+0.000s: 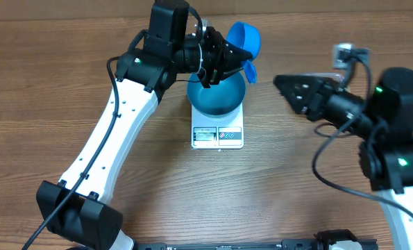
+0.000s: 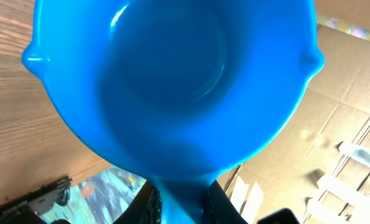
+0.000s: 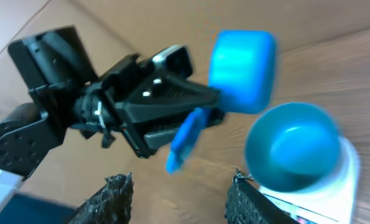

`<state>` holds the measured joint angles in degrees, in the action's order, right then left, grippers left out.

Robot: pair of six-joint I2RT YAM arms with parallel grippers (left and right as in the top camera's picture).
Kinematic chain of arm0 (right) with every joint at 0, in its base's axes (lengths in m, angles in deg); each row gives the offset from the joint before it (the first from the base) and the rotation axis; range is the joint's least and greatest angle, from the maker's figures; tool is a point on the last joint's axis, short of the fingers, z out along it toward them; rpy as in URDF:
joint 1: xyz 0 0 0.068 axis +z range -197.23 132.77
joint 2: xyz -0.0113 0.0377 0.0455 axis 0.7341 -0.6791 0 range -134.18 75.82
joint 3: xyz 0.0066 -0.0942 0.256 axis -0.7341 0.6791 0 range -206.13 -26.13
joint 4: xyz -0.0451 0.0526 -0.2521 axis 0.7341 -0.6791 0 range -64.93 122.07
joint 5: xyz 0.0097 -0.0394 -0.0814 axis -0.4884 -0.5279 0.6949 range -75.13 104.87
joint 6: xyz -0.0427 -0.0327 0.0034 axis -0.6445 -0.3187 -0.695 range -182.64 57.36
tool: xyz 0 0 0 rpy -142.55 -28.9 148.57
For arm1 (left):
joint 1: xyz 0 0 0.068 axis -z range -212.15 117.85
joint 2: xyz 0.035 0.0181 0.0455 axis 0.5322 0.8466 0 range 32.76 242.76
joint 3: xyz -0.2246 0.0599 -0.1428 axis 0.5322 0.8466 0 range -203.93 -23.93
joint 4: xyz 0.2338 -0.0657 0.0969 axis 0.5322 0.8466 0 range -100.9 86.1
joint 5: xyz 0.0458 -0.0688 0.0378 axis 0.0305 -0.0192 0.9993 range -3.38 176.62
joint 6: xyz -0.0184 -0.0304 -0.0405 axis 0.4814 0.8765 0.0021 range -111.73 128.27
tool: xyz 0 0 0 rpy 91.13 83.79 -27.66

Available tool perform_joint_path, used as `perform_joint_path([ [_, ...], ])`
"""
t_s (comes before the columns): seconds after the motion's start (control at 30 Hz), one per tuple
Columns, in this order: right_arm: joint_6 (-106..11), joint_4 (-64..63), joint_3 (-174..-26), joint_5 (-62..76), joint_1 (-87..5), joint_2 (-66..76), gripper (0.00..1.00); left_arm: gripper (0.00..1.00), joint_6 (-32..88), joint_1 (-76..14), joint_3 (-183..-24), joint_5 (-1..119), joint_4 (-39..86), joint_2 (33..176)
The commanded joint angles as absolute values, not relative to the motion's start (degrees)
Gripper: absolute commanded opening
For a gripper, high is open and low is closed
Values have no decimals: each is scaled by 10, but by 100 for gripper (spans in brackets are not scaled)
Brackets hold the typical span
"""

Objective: Scoop item into bowl and weigh 150g on scale
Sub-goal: 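Move the right gripper to the scoop handle above the bowl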

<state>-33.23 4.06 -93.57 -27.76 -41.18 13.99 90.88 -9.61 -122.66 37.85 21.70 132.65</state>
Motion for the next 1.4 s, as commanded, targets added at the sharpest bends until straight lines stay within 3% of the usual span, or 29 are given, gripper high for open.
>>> perform_joint_path([
  [0.0,-321,77,-945,-313,-386,120,51,4,926,-91,-1235,388,214,1321],
  [0.1,-294,107,-945,-318,-381,96,67,4,928,-90,-1235,387,214,1321],
  [0.2,-281,111,-945,-318,-380,69,99,4,927,-90,-1235,388,214,1321],
  [0.23,-281,112,-945,-319,-379,61,100,4,927,-90,-1235,389,212,1321],
  [0.37,-267,131,-945,-323,-369,37,98,4,899,-90,-1235,397,193,1321],
  [0.43,-266,141,-945,-314,-363,35,86,4,892,-90,-1235,406,187,1321],
  [0.5,-265,135,-948,-285,-357,40,83,4,892,-90,-1235,424,188,1321],
  [0.8,-286,7,-1013,-138,-331,47,84,4,897,-86,-1235,462,189,1321],
  [1.0,-312,3,-1013,-26,-264,47,85,4,897,-74,-1235,478,197,1321],
  [1.1,-334,10,-1013,-12,-251,47,100,4,897,-73,-1235,498,221,1321],
  [1.3,-340,50,-1013,-19,-252,47,100,4,897,-73,-1235,491,231,1321],
  [1.37,-340,50,-1013,-19,-252,46,72,4,897,-73,-1235,491,231,1321],
])
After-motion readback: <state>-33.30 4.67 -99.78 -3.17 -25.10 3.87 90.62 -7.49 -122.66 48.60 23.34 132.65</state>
